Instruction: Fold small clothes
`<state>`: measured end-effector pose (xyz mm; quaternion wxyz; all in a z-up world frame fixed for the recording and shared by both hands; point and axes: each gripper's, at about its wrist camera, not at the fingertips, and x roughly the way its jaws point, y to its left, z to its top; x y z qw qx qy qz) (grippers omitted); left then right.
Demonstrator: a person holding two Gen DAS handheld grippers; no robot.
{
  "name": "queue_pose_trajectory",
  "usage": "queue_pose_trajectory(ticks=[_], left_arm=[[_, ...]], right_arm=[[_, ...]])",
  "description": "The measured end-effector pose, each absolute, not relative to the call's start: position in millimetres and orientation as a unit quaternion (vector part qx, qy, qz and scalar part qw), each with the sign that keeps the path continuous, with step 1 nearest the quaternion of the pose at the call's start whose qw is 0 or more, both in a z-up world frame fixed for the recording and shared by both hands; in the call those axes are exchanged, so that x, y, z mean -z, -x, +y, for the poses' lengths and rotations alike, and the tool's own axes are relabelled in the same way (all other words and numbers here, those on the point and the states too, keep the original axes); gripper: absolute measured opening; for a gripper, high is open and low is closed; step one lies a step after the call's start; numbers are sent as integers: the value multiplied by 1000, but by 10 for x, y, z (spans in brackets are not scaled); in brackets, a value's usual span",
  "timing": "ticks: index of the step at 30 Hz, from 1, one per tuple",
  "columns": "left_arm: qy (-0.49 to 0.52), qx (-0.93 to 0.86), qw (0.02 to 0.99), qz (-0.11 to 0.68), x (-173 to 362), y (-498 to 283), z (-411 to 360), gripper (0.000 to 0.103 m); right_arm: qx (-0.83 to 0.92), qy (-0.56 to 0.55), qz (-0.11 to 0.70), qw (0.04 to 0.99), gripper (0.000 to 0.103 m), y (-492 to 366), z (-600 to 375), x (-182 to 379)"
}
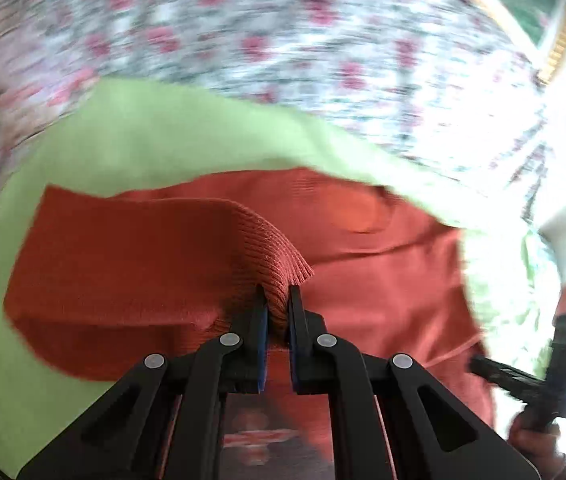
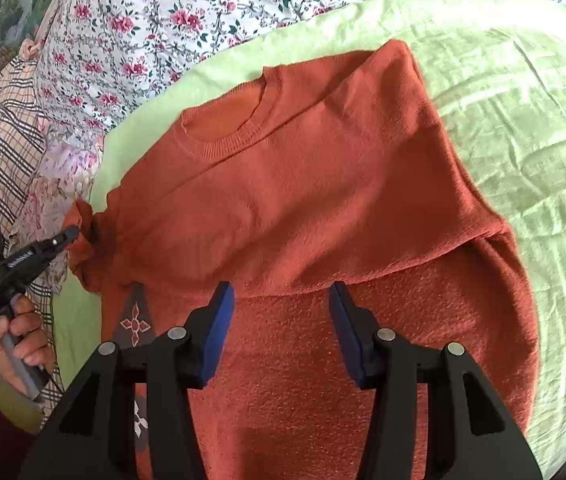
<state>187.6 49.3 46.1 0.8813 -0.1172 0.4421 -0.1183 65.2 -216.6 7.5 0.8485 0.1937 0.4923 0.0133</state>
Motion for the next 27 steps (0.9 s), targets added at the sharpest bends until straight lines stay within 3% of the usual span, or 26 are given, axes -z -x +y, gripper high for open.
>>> queue_pose_trajectory(ticks=[10,20,24,26,27], left_arm=[[85,262,845,459,-382,-2072,-1259,6],[49,269,813,515,280,-2293,-1988,8],[56,272,799,534,392,-2257,-1929,27],[56,266,801,534,367,-2182,-1832,50],[56,262,804,531,335,-2139,-1753,52]], right_arm=[[42,-219,470,854,51,-346,-2774,-107],[82,-242,463,849,51,-140,-3256,-53],[81,-244,462,849,51,-140,-3302,-60],[76,-243,462,849,51,-156,-3292,-71],[72,-242,463,850,51,-175,-3274,-69]])
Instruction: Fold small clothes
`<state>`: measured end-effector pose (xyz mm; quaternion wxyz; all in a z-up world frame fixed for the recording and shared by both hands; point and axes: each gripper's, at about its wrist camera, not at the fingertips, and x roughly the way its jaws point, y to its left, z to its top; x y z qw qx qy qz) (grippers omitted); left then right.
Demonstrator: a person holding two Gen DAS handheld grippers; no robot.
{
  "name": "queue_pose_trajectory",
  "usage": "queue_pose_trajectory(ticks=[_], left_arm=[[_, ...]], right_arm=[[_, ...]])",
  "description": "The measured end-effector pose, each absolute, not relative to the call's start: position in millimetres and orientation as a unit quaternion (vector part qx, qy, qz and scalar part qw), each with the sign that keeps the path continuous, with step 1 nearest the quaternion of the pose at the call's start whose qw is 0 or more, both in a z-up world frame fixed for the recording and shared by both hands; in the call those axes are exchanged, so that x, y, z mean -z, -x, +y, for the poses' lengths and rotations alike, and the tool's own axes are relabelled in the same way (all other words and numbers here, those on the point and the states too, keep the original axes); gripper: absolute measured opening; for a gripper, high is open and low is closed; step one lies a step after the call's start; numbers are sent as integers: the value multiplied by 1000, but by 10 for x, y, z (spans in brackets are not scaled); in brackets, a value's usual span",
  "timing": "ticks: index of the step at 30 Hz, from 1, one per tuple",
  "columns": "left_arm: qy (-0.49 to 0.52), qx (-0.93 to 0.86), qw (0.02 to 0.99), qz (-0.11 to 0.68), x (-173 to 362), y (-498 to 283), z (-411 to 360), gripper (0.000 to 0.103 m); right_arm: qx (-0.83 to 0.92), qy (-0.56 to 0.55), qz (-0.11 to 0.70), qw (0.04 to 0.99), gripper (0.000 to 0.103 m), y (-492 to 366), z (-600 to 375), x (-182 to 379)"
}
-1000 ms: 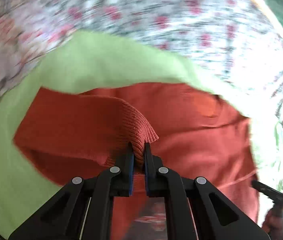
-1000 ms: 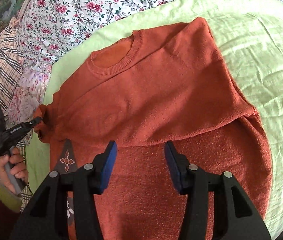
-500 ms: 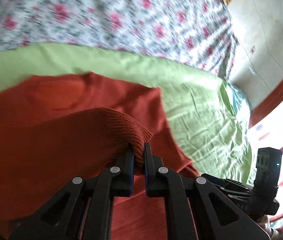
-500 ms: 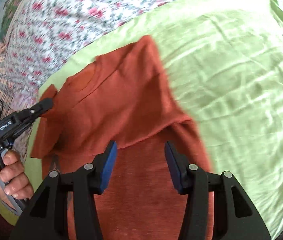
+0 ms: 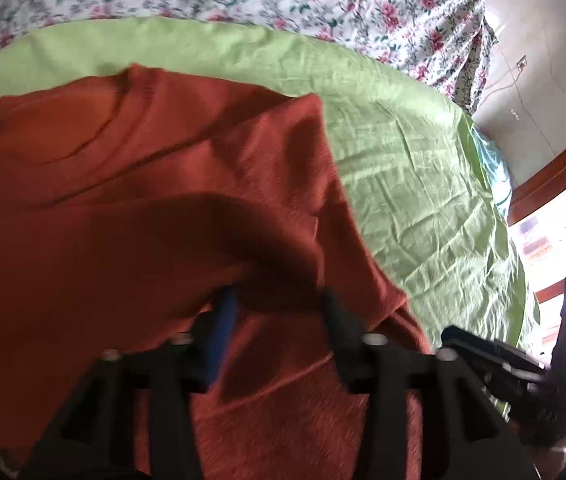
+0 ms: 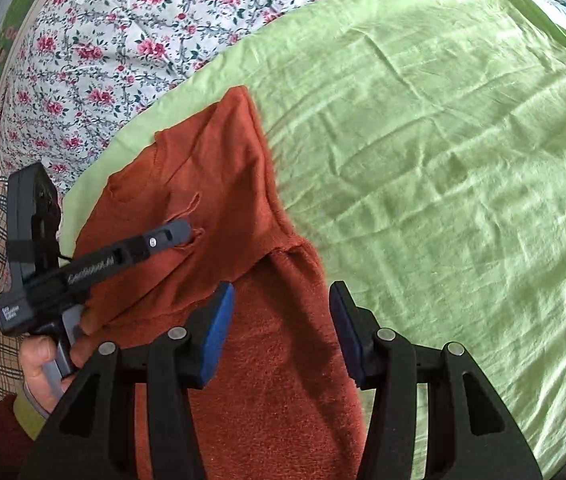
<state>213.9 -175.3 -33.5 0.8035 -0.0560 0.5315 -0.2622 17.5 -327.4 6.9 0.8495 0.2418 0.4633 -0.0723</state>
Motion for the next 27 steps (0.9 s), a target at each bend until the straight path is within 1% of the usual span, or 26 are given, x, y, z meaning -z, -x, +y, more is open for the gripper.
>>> queue_pose_trajectory(ticks=[6,8,12,16,20,23,24,25,27], left_arm=[[40,209,830,516,201,-1713,-1029,53],[30,167,842,511,179,-1556,-665,55],[40,67,853,516,237,-1333,116,55],[40,-41,851,522,364,-1183,854,54],[54,-78,843,530,507,-1216,1245,54],[52,-82,845,525,564,-1328,1301,54],[51,-84,847,522,573,-1367,1295,54],[50,-88,848,521,588,-1414,1270,54],[55,-102,847,518,582,-1512,1297,48]], right_arm=[[36,-229,473,850,51,-372,-3050,-29],[24,-218,475,852,51,-469,-2960,-16],[9,-188,479,857,51,-708,-2849,11],[-1,-185,487,853,51,-1008,-2858,97],[-21,-189,507,841,52,-1308,-2829,252],[-32,-191,509,839,52,-1435,-2777,347],[-37,-190,508,840,35,-1466,-2752,345],[-44,-190,508,839,13,-1484,-2734,326],[-55,-194,495,845,13,-1474,-2722,164]])
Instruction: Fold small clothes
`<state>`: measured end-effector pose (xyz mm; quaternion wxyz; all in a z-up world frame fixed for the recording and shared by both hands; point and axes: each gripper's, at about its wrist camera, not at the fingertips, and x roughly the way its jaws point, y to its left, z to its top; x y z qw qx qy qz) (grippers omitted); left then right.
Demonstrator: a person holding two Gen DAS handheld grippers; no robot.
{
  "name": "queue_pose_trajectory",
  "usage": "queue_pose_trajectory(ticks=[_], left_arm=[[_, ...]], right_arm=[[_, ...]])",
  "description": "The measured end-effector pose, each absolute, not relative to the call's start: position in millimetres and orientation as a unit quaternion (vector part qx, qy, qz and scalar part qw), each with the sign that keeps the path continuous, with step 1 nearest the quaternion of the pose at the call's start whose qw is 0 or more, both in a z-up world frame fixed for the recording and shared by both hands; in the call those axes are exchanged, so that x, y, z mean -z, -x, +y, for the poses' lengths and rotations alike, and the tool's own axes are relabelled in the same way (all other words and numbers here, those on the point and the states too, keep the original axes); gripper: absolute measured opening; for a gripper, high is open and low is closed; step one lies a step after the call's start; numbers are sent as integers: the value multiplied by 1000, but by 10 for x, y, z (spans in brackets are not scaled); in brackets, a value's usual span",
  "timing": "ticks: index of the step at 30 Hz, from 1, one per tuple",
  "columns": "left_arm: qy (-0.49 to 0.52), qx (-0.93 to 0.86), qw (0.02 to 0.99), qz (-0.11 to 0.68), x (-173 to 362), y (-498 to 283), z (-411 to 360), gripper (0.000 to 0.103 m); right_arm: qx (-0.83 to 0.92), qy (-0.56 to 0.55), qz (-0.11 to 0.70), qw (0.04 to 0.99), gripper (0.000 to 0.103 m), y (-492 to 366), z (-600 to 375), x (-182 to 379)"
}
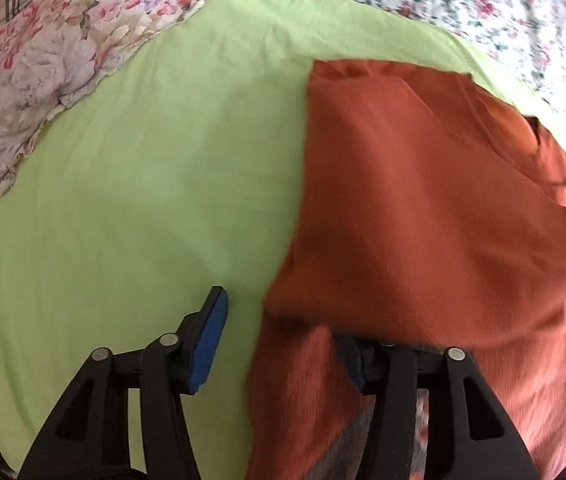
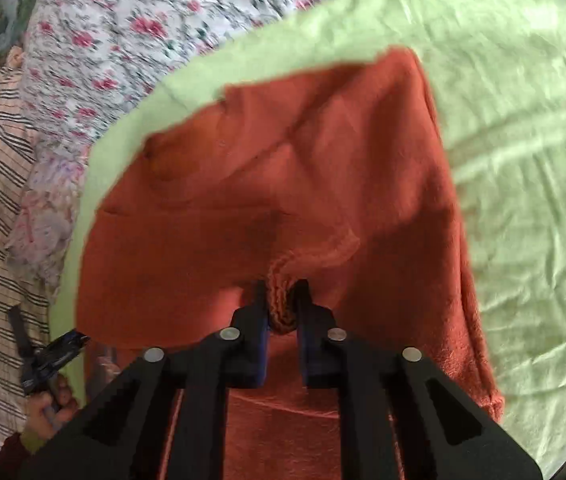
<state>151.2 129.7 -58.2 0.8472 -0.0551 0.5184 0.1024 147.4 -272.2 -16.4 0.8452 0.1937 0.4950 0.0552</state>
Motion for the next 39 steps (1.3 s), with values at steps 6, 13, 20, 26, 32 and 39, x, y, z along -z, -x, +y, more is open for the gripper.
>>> queue_pose_trajectory(ticks=[6,13,20,26,32,39], left_arm=[[76,-136,853,499,572,-1535,1301,36],[92,-136,854,494,562,-1428,1377,34],[140,-133,846,497,603,-1427,1500,37],[148,-115,837,513,567,-1355,1537,40],[139,-74,836,525,475,-913,1492,47],[137,-24,825,549,471,-313,1389,55]], right_arm=[[-59,-243,415,875,13,-1173,-2929,-305],[-25,-243,464,851,13,-1127,-2960,144],[10,-160,483,861,15,-1223,-2883,293],[58,-161,490,855,19,-1081,-3078,322],[43,-195,474,857,37,-696,-3060,91],[10,-185,486,854,48,-276,-2746,29]])
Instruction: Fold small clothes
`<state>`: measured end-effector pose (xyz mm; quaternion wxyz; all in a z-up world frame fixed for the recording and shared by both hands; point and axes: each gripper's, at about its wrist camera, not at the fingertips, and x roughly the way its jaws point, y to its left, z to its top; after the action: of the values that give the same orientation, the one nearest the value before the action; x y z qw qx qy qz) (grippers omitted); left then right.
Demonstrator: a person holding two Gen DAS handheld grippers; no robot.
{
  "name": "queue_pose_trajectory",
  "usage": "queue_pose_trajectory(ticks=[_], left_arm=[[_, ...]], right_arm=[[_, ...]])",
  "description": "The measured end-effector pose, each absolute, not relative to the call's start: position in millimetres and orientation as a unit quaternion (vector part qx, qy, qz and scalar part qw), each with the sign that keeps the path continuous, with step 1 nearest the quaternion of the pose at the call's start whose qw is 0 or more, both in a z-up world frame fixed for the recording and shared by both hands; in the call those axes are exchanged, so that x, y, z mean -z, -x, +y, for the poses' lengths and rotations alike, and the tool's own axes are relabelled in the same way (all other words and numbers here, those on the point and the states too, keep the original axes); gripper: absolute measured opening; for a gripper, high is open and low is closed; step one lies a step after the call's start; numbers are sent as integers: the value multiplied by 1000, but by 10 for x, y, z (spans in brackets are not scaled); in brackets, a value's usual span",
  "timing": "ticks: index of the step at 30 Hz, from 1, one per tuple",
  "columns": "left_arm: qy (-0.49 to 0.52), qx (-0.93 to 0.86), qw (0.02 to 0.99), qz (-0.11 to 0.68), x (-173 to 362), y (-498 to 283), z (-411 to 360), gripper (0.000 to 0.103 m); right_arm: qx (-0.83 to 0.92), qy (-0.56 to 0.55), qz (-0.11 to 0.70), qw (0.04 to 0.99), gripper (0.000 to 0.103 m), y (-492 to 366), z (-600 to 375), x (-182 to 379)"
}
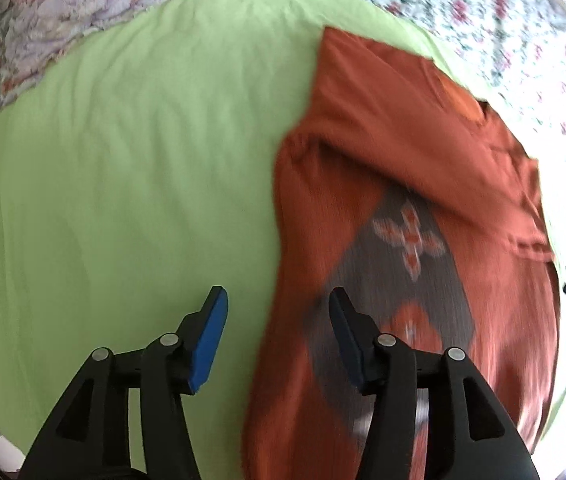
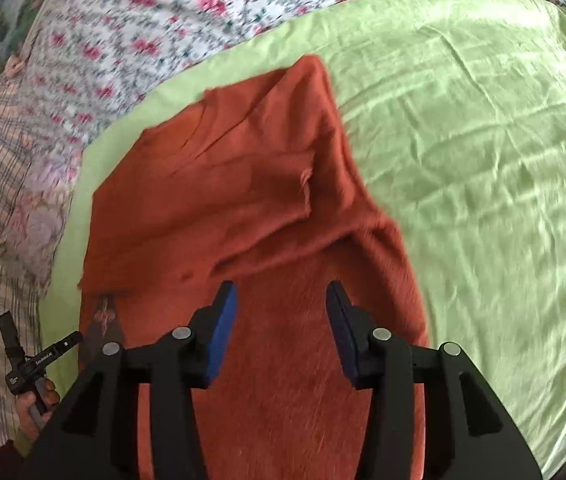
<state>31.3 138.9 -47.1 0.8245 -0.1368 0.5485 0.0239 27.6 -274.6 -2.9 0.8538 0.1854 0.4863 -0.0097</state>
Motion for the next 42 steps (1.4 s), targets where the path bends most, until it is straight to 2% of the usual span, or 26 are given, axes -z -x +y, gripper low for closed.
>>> queue_pose_trajectory(ticks=[3,11,17,21,25,28,36,39,41,42], left_arm=[[127,-4,816,564,511,-58,1309,58],[62,22,804,591,655,708,1108,59],[41,49,792,608,677,1067,1107,59],[50,71,787,611,677,1143,1069,60],[102,102,777,613,673,1135,1043,59],[150,143,759,617,663,1137,1039,49],[144,161,750,625,751,1196,1062,43],[129,167,755,621,791,1148,987,36],[122,169,755,622,800,1145,987,19],[125,172,753,623,806,1142,985,13]], right_arm=[[-1,-184,492,851,48,-78,-2668,39],[-7,-177,504,846,48,452,-2531,-8],[10,-167,510,844,57,936,-2653,-116],[32,-186,510,840,58,1272,-2829,-100],[32,-218,515,828,58,1519,-2954,8],[24,-220,540,812,58,1644,-2967,149],[-53,-259,554,789,58,1834,-2871,366],[-76,-270,540,794,58,1863,-2832,431],[-85,-284,527,797,55,1894,-2862,473],[-85,-285,523,799,45,1914,-2874,485]])
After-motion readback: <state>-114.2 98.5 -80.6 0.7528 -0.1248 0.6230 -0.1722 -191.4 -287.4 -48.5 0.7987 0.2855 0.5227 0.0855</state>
